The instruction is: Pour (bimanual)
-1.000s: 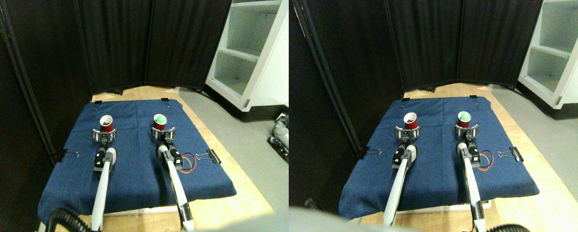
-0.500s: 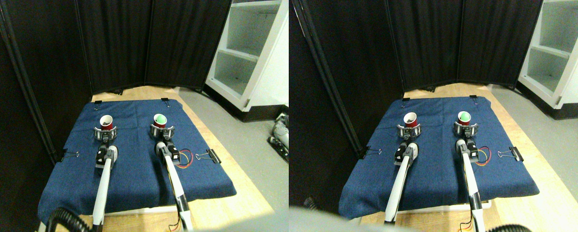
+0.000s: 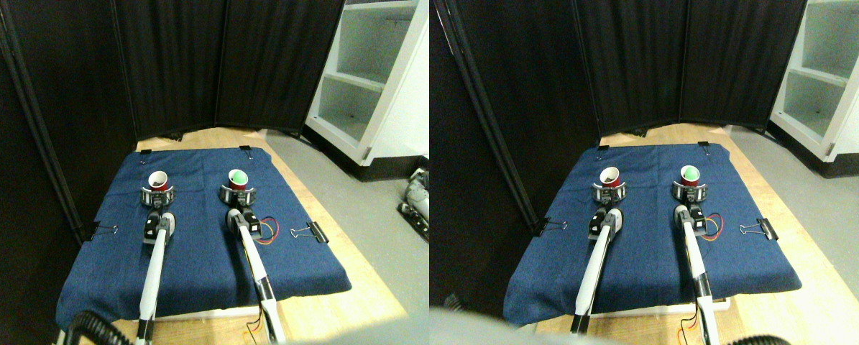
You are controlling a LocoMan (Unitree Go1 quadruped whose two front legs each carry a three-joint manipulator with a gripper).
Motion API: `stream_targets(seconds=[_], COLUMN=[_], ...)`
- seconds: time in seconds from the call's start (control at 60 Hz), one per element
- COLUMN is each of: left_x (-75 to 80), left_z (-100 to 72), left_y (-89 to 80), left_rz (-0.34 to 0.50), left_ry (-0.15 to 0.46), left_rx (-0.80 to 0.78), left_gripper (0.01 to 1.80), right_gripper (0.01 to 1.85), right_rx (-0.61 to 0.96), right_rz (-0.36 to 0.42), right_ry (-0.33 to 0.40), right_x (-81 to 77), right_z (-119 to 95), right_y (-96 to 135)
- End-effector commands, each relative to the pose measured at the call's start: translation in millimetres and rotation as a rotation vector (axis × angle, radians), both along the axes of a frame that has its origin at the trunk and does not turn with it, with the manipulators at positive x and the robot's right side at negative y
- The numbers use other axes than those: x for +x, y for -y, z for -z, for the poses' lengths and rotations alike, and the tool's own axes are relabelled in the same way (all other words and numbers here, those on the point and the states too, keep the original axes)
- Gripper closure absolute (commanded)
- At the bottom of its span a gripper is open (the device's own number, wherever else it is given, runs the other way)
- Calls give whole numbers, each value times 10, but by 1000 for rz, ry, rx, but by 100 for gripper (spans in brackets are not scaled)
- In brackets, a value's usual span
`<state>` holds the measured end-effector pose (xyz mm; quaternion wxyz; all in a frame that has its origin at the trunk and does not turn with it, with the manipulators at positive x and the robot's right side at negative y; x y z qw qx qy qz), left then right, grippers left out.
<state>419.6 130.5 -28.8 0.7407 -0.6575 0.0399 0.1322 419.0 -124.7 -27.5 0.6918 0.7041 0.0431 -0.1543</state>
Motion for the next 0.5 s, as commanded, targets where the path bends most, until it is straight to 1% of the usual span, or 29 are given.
stream_targets(seconds=[0.017, 0.133, 0.267, 0.3, 0.4, 0.5], left_x=[69, 136, 172, 178, 196, 176], left_z=[-24, -46, -36, -33, -6, 2], left_y=[19, 37, 56, 62, 79, 104], left_rz=[21, 22, 16, 16, 12, 6], left_ry=[23, 26, 26, 23, 19, 17], left_rx=[-7, -6, -6, -6, -2, -8], left_gripper=[71, 71, 72, 73, 71, 72], right_gripper=[70, 71, 72, 71, 78, 77], right_rx=[11, 13, 23, 21, 15, 17], right_rz=[3, 3, 9, 12, 5, 7], right_ry=[43, 48, 39, 39, 50, 44], right_x=[41, 75, 92, 95, 107, 116], right_z=[-52, -42, -41, -40, -32, -34], right_y=[-4, 16, 39, 42, 52, 48])
